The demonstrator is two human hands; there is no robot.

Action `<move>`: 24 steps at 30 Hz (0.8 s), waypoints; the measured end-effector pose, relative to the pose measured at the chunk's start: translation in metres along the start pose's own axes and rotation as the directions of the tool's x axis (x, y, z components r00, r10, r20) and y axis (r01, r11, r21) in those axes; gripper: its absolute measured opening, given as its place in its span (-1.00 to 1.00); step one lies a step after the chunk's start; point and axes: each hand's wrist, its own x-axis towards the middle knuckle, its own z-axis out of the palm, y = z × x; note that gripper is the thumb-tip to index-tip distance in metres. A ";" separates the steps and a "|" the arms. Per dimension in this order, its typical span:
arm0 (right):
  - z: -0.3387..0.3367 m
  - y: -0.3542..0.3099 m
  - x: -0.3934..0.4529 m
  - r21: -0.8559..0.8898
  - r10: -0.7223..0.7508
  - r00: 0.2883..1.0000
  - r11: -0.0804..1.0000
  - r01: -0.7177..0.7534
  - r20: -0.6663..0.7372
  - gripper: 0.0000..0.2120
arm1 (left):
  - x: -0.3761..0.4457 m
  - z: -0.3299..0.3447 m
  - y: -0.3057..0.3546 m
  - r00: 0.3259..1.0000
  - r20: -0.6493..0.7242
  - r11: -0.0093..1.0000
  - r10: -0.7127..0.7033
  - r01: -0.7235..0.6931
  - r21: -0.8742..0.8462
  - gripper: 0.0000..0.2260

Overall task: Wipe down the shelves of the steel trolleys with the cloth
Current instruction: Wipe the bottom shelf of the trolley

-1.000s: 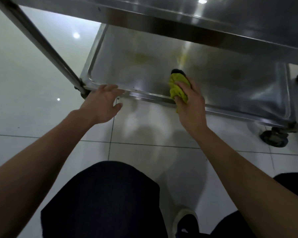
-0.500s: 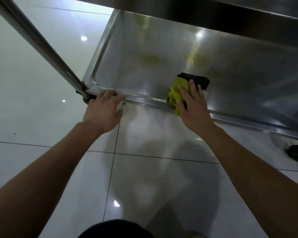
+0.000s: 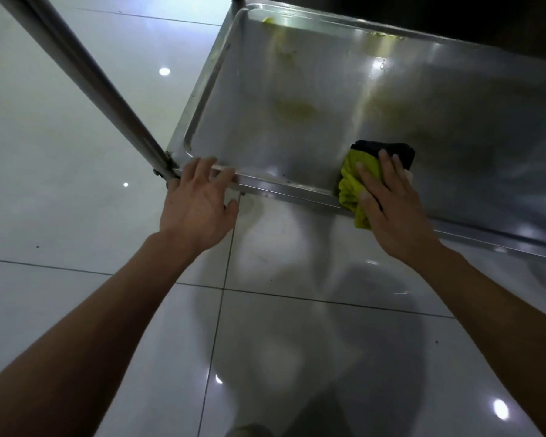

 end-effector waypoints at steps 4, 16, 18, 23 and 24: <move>0.011 0.002 -0.001 0.155 -0.052 0.998 0.986 0.055 -0.027 -0.53 | -0.005 0.009 -0.012 1.000 0.009 0.997 0.018 -0.019 0.080 -0.47; 0.065 -0.106 0.077 -0.040 -0.052 0.998 0.998 0.054 0.038 -0.53 | -0.005 0.025 -0.033 0.987 -0.133 0.996 0.091 -0.088 0.024 -0.48; 0.073 -0.126 0.090 -0.043 -0.064 0.996 0.997 0.066 0.055 -0.55 | -0.006 0.025 -0.039 0.981 -0.173 0.995 0.090 -0.095 -0.022 -0.49; 0.089 -0.172 0.133 0.032 -0.204 0.960 0.979 0.201 0.191 -0.59 | -0.006 0.021 -0.041 0.980 -0.182 0.990 0.084 -0.103 -0.095 -0.51; 0.090 -0.181 0.145 0.089 -0.218 0.952 0.975 0.203 0.215 -0.60 | -0.005 0.020 -0.041 0.981 -0.173 0.990 0.085 -0.102 -0.093 -0.51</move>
